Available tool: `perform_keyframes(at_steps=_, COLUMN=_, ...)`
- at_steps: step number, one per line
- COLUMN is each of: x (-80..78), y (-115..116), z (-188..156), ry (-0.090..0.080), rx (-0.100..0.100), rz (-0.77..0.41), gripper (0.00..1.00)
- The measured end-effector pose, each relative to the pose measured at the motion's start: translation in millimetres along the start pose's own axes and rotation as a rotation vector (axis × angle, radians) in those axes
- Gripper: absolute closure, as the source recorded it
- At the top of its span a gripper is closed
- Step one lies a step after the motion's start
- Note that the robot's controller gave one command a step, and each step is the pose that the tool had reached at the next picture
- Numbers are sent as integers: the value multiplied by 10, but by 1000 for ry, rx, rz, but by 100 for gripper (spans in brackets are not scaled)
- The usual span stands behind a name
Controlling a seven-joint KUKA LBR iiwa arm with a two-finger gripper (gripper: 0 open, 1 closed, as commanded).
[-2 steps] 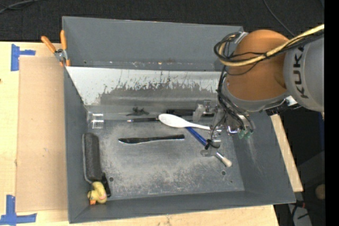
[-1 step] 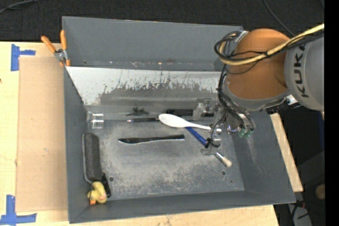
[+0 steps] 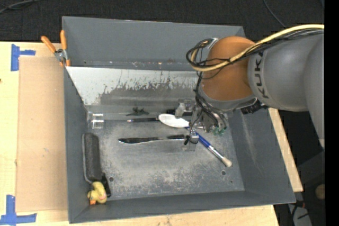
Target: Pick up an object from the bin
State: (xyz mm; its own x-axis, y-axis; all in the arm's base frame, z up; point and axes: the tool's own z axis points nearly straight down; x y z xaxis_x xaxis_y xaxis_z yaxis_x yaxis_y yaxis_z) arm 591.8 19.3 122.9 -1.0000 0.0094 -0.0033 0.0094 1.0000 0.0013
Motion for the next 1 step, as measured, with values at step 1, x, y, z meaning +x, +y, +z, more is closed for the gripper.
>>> perform_keyframes(at_steps=1, x=-148, y=656, z=550, ry=-5, rx=0, rz=-199, gripper=0)
